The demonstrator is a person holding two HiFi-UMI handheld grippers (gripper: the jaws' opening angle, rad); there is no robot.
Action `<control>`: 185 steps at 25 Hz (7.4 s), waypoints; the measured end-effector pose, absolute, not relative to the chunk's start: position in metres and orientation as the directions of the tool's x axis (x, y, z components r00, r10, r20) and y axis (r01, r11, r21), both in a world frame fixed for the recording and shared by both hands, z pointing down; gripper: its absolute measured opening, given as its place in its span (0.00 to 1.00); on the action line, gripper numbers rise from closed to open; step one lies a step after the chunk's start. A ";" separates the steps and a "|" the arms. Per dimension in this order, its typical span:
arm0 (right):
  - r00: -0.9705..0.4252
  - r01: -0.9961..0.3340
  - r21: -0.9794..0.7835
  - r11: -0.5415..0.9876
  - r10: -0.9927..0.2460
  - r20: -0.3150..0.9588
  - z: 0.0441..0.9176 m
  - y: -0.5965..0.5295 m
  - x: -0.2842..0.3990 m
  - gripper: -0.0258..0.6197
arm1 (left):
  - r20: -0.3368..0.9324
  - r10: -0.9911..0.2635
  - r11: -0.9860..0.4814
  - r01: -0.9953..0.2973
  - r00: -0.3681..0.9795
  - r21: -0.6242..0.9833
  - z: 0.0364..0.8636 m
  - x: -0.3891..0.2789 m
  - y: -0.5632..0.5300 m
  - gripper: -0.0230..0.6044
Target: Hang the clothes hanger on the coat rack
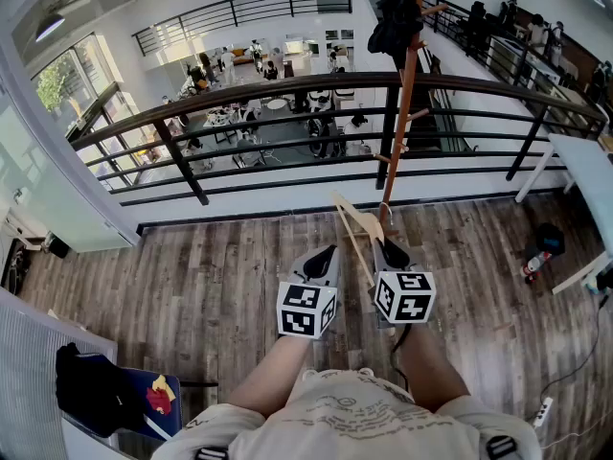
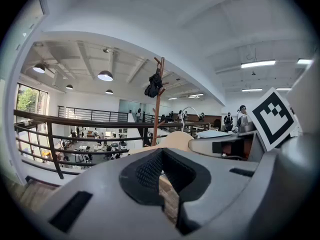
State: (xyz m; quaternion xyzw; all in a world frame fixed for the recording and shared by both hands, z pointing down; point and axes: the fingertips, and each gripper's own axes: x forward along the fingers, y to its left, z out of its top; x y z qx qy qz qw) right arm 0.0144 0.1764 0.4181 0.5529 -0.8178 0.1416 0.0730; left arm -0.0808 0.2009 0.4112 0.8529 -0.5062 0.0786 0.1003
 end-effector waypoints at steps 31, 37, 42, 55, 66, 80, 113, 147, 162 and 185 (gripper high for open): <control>-0.438 -0.899 -0.150 0.412 -0.860 0.264 0.432 0.145 0.104 0.11 | 0.260 -0.860 -0.428 -0.898 0.440 0.105 0.428 0.017 0.170 0.04; -0.446 -0.895 -0.146 0.421 -0.856 0.261 0.438 0.116 0.098 0.11 | 0.254 -0.860 -0.428 -0.897 0.442 0.113 0.437 0.011 0.140 0.04; -0.450 -0.893 -0.149 0.425 -0.850 0.272 0.443 0.084 0.089 0.11 | 0.244 -0.862 -0.428 -0.896 0.444 0.120 0.438 0.002 0.103 0.04; -0.419 -0.908 -0.141 0.395 -0.863 0.282 0.453 -0.022 0.073 0.11 | 0.260 -0.832 -0.473 -0.872 0.490 0.128 0.448 -0.008 -0.006 0.04; -0.398 -0.918 -0.143 0.371 -0.865 0.307 0.455 -0.106 0.029 0.11 | 0.252 -0.805 -0.516 -0.844 0.536 0.148 0.444 -0.046 -0.098 0.04; -0.338 -0.941 -0.153 0.303 -0.875 0.347 0.478 -0.196 -0.015 0.11 | 0.278 -0.745 -0.578 -0.795 0.606 0.185 0.467 -0.090 -0.195 0.04; -0.355 -0.934 -0.215 0.284 -0.789 0.502 0.574 -0.301 0.042 0.11 | 0.432 -0.689 -0.551 -0.808 0.582 0.209 0.527 -0.031 -0.282 0.04; -0.241 -0.969 -0.210 0.134 -0.716 0.655 0.712 -0.343 0.079 0.11 | 0.554 -0.650 -0.507 -0.840 0.520 0.193 0.577 -0.052 -0.283 0.04; -0.210 -0.969 -0.240 0.059 -0.709 0.674 0.737 -0.351 0.109 0.11 | 0.579 -0.630 -0.530 -0.832 0.517 0.166 0.578 -0.036 -0.290 0.04; -0.131 -0.970 -0.237 -0.047 -0.724 0.677 0.765 -0.349 0.142 0.13 | 0.613 -0.624 -0.520 -0.843 0.485 0.137 0.587 -0.030 -0.280 0.04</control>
